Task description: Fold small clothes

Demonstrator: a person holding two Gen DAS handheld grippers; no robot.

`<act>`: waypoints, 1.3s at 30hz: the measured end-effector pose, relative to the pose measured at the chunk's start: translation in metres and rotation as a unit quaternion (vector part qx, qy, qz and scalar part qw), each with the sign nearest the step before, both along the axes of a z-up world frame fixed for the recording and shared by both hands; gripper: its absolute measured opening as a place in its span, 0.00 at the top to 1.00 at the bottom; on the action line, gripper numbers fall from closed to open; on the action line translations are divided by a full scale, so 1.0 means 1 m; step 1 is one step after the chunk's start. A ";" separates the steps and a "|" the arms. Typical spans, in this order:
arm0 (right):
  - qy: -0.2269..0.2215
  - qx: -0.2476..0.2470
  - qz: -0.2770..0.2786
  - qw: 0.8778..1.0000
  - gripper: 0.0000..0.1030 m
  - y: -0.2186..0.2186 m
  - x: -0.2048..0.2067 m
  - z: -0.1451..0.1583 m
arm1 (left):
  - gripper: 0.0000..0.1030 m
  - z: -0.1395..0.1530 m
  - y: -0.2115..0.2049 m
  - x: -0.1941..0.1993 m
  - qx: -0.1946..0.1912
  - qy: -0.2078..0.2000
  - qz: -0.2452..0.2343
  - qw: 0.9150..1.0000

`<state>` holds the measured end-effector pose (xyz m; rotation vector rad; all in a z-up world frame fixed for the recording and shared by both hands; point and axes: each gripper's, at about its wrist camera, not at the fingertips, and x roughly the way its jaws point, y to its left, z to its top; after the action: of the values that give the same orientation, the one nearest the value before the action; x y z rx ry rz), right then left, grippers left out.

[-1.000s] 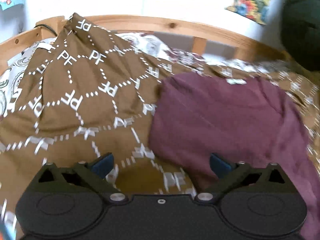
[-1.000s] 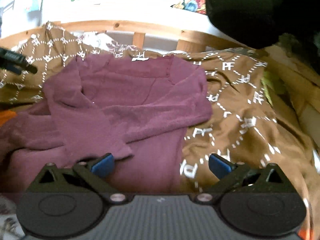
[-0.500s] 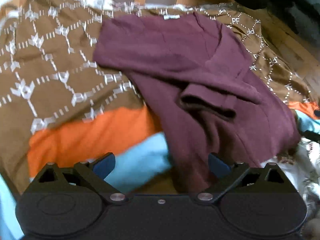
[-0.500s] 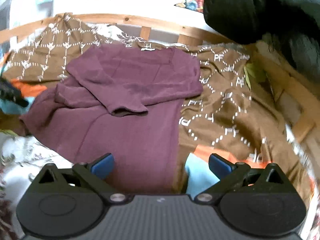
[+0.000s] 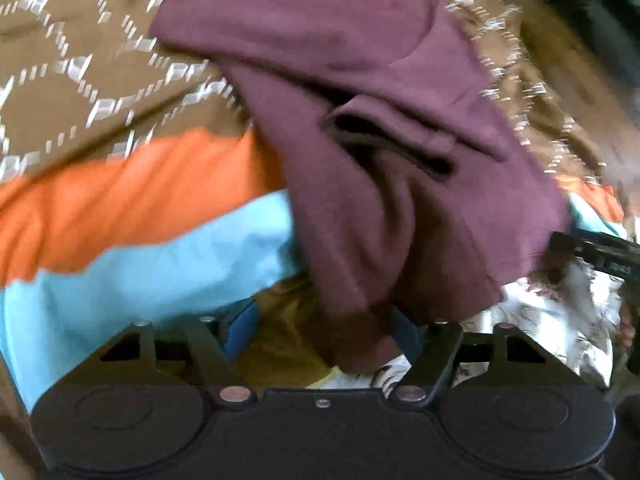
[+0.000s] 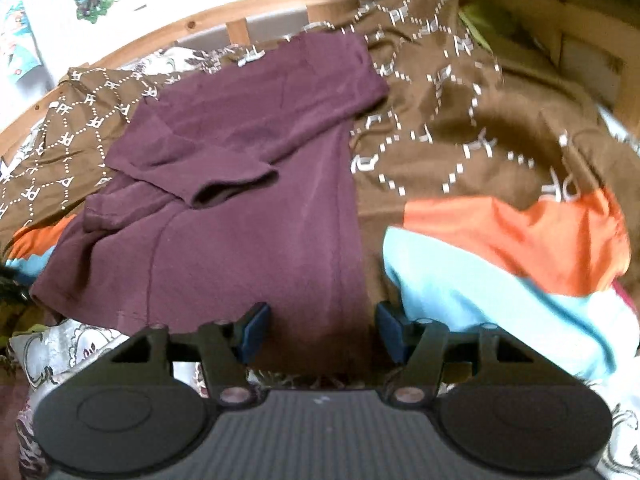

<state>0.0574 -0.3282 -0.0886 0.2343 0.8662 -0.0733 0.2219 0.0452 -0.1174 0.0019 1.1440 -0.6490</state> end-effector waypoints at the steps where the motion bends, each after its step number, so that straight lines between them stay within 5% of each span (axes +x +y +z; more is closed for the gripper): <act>1: 0.001 0.002 0.000 1.000 0.36 0.001 0.000 -0.002 | 0.29 0.000 0.000 0.000 -0.003 -0.001 0.004 1.000; 3: 0.002 0.003 -0.002 1.000 0.41 0.001 0.001 -0.004 | 0.42 0.003 -0.003 0.000 -0.002 0.002 -0.002 1.000; 4: 0.002 0.005 -0.002 1.000 0.45 0.002 0.001 -0.004 | 0.68 0.004 -0.004 -0.002 -0.007 0.006 -0.012 1.000; 5: 0.001 0.009 -0.002 1.000 0.54 0.001 0.000 -0.004 | 0.83 0.004 -0.005 -0.001 -0.008 0.013 -0.018 1.000; 7: -0.001 0.017 0.003 1.000 0.75 0.002 -0.002 -0.003 | 0.94 0.007 -0.005 -0.002 -0.003 0.015 -0.017 1.000; 10: -0.007 0.017 0.005 1.000 0.88 0.005 -0.005 0.004 | 0.98 0.019 0.003 -0.005 -0.001 0.008 -0.016 1.000; 20: -0.050 0.059 -0.017 0.997 0.91 -0.019 -0.031 0.049 | 0.99 0.088 0.072 -0.010 -0.028 -0.055 0.034 0.998; 30: -0.017 0.035 -0.011 0.999 0.91 -0.019 -0.028 0.025 | 0.98 0.037 0.062 -0.013 0.026 -0.037 0.032 0.998; 33: -0.017 0.009 0.007 1.000 0.86 -0.012 -0.027 0.023 | 0.91 0.040 0.059 -0.012 0.025 -0.043 0.026 0.998; 36: -0.010 -0.046 0.025 0.999 0.61 0.005 -0.026 0.022 | 0.63 0.047 0.049 -0.019 0.050 -0.068 0.005 0.996; 38: -0.014 -0.093 0.047 0.994 0.47 0.015 -0.029 0.025 | 0.30 0.053 0.044 -0.026 0.069 -0.103 -0.011 0.992; 39: -0.019 -0.117 0.059 0.991 0.38 0.021 -0.031 0.026 | 0.22 0.056 0.042 -0.030 0.077 -0.121 -0.016 0.990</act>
<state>0.0264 -0.3069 -0.0623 -0.0343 0.8233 -0.0588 0.1922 0.0868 -0.0619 0.2253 0.9577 -0.5709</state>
